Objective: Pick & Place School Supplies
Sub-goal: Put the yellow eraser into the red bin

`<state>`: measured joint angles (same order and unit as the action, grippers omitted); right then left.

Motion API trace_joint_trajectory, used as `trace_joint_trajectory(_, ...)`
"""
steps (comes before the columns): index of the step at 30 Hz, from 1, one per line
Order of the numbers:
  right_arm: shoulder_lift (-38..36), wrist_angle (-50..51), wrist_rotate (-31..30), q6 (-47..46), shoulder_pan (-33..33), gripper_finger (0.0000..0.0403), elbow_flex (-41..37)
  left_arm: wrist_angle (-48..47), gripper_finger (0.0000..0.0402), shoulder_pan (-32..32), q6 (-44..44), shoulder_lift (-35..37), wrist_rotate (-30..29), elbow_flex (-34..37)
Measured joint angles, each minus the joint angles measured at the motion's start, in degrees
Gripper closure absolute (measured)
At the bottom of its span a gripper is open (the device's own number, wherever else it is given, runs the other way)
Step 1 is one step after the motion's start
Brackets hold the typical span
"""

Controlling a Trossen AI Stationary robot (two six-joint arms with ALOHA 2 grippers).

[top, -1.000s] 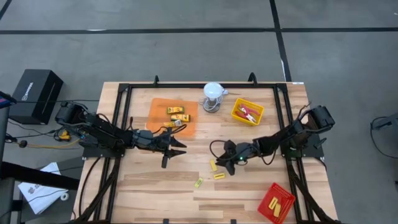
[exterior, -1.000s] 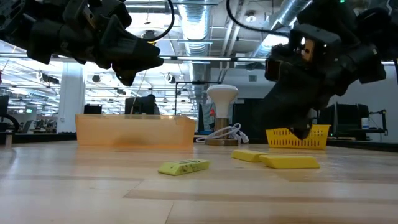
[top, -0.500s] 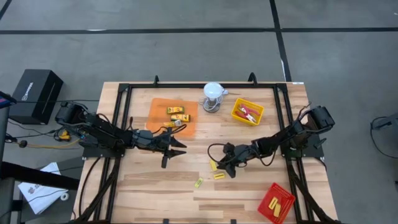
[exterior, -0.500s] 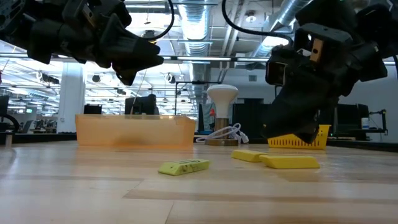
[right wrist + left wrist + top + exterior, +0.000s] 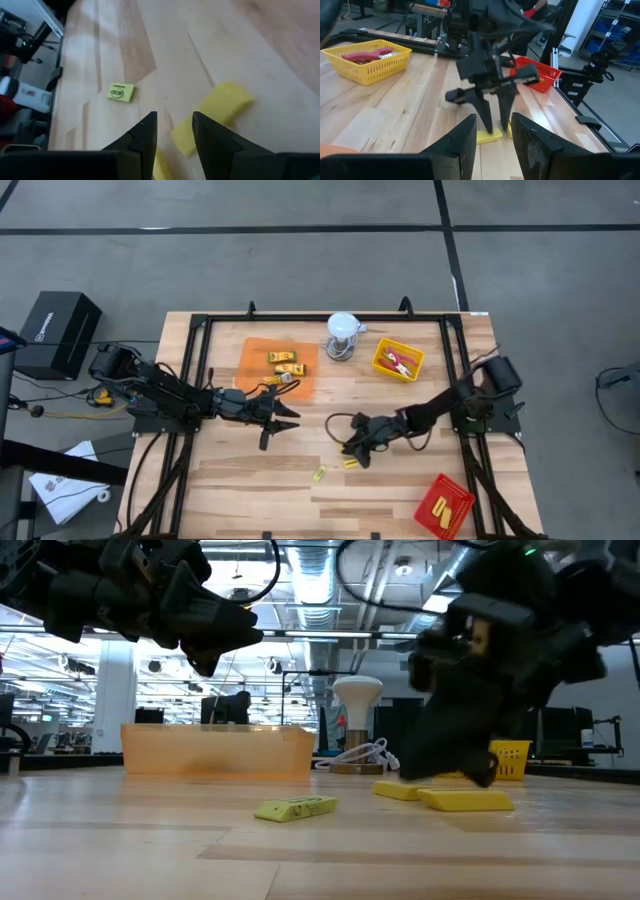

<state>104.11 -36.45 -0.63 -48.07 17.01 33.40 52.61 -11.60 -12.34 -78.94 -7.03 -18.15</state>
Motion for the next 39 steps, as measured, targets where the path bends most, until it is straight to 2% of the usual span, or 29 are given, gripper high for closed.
trace_joint_trajectory(4, 4.6, -0.7, 3.5, 1.3, -1.3, 0.0285, 4.2, 0.2, 0.0284, 0.0, 0.0, 0.0, 0.6, 0.0)
trace_joint_trajectory(7, 5.4, -0.3, 5.9, 1.8, -2.3, 0.0285, 5.3, 0.2, 0.0284, 0.0, 0.0, 0.0, 1.1, 0.0)
trace_joint_trajectory(9, 4.4, 0.4, 6.8, 2.4, -2.9, 0.0285, 5.2, 0.2, 0.0284, 0.0, 0.0, 0.0, 1.5, 0.0)
trace_joint_trajectory(14, -1.5, 10.9, 7.1, 4.2, -3.7, 0.0285, 4.9, -0.1, 0.0284, 0.0, 0.3, 0.0, 1.4, 0.0)
trace_joint_trajectory(19, -6.4, 19.2, 4.2, 4.8, -3.6, 0.0285, 4.9, -0.1, 0.0284, 0.0, 0.5, 0.0, 2.3, 0.0)
trace_joint_trajectory(23, -7.7, 18.2, 3.8, 5.0, -3.5, 0.0285, 4.9, -0.1, 0.0284, 0.0, 0.5, 0.0, 2.5, 0.0)
trace_joint_trajectory(34, -0.2, 11.0, 5.1, 1.8, -1.9, 0.0285, 5.1, 0.1, 0.0284, 0.0, 0.5, 0.0, 2.9, 0.0)
trace_joint_trajectory(39, 0.4, 10.5, 5.4, 1.8, -2.1, 0.0285, 5.2, 0.1, 0.0284, 0.0, 0.5, 0.0, 2.9, 0.0)
